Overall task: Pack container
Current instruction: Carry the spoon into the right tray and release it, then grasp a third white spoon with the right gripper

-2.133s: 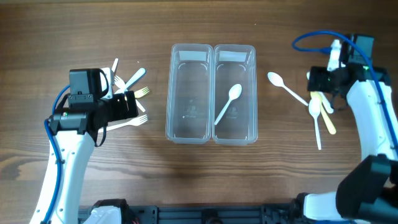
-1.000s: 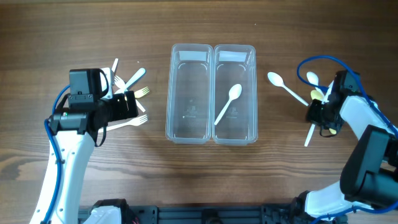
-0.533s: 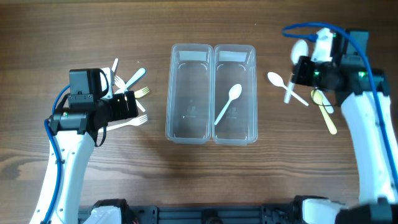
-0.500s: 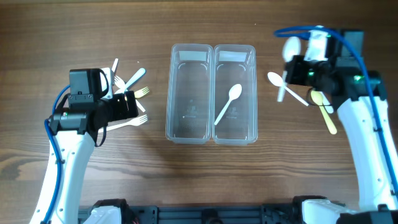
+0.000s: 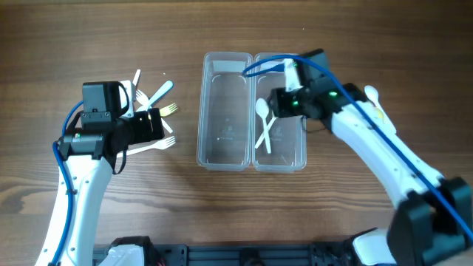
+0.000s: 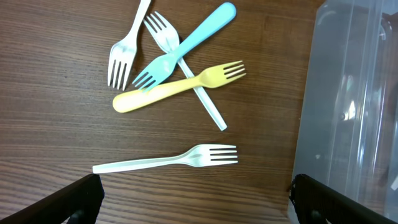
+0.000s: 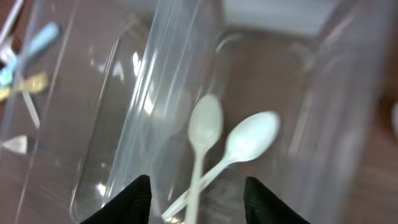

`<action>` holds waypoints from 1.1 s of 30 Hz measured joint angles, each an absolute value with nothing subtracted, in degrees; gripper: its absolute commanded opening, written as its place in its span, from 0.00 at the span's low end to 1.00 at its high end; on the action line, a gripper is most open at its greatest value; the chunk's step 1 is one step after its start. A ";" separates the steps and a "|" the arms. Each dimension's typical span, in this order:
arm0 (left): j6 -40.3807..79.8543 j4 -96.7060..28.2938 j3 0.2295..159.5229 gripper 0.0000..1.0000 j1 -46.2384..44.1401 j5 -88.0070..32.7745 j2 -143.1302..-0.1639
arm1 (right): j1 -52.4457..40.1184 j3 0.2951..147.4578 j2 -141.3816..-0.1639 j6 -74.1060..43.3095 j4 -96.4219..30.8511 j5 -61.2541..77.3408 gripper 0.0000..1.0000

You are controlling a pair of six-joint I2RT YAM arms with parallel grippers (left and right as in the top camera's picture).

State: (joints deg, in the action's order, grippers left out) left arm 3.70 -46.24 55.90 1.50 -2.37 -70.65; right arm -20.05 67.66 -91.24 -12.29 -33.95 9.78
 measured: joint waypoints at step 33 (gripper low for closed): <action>3.68 -46.28 55.90 1.00 1.50 -2.37 -70.65 | 5.26 67.96 -111.57 19.40 -31.66 6.59 0.33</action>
State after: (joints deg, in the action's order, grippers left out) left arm 3.68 -46.28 55.90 1.50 -2.37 -70.65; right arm 5.26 67.96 -111.57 19.40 -31.66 6.59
